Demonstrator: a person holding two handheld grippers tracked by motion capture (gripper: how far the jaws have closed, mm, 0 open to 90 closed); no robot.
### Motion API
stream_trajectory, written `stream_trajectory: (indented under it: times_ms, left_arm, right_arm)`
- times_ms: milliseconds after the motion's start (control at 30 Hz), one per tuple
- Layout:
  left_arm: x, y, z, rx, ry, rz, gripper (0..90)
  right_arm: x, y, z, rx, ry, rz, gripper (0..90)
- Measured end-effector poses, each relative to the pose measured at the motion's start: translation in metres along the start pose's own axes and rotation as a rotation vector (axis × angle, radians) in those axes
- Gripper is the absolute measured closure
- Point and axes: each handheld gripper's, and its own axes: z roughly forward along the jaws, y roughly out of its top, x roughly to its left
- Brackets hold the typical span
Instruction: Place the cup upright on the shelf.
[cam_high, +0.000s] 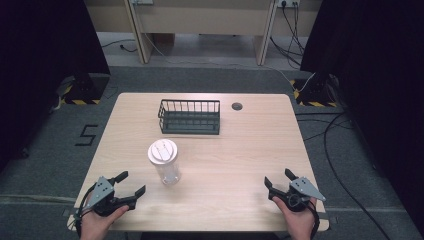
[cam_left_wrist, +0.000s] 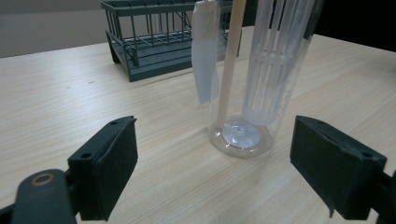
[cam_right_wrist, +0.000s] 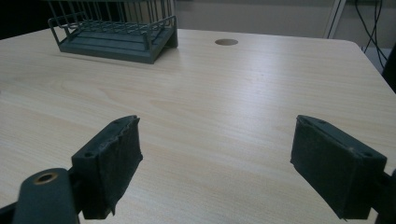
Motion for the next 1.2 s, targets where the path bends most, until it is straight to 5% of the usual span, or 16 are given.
stream_trajectory:
  times_ms: [633,1200]
  left_arm:
    - [-0.024,0.012,0.037,0.014,-0.089,0.035,14.5]
    - [-0.022,0.015,0.07,0.029,-0.087,0.051,14.5]
  right_arm:
    - [-0.001,0.001,0.002,0.013,-0.003,0.006,17.0]
    - [0.0,0.001,0.002,0.019,0.0,-0.004,16.9]
